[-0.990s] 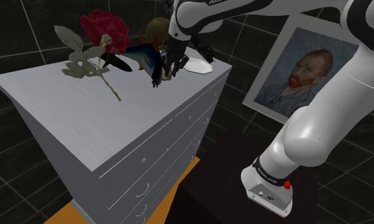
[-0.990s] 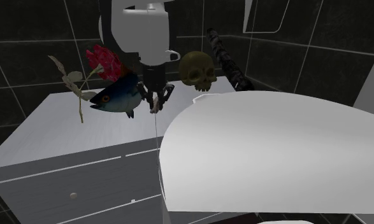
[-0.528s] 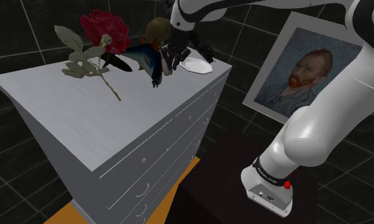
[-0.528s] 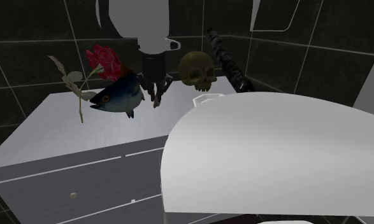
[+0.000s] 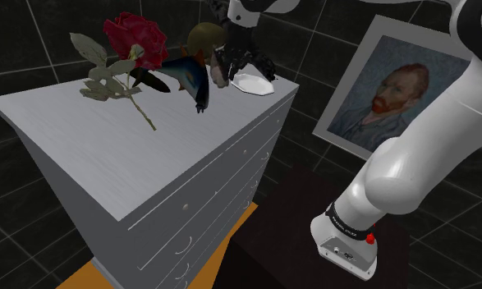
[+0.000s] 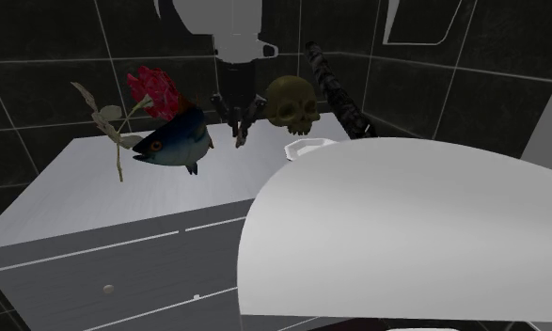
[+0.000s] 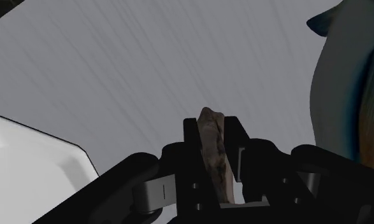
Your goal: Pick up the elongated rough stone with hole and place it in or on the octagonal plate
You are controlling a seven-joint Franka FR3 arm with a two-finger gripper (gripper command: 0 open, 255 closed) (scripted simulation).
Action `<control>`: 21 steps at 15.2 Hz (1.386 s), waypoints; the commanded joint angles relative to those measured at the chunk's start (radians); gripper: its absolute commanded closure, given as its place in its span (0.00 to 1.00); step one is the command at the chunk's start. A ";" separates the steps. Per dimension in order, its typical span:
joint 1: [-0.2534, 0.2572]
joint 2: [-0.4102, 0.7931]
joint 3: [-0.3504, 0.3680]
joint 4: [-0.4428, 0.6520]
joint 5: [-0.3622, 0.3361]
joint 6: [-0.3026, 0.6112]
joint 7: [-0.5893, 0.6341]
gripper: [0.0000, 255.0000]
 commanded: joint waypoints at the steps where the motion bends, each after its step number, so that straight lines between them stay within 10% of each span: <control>1: -0.021 -0.010 -0.026 -0.004 0.001 -0.007 -0.049 1.00; 13: -0.152 0.033 -0.187 0.080 0.014 -0.056 -0.344 1.00; 21: -0.153 0.049 -0.188 -0.009 0.019 0.049 -0.350 1.00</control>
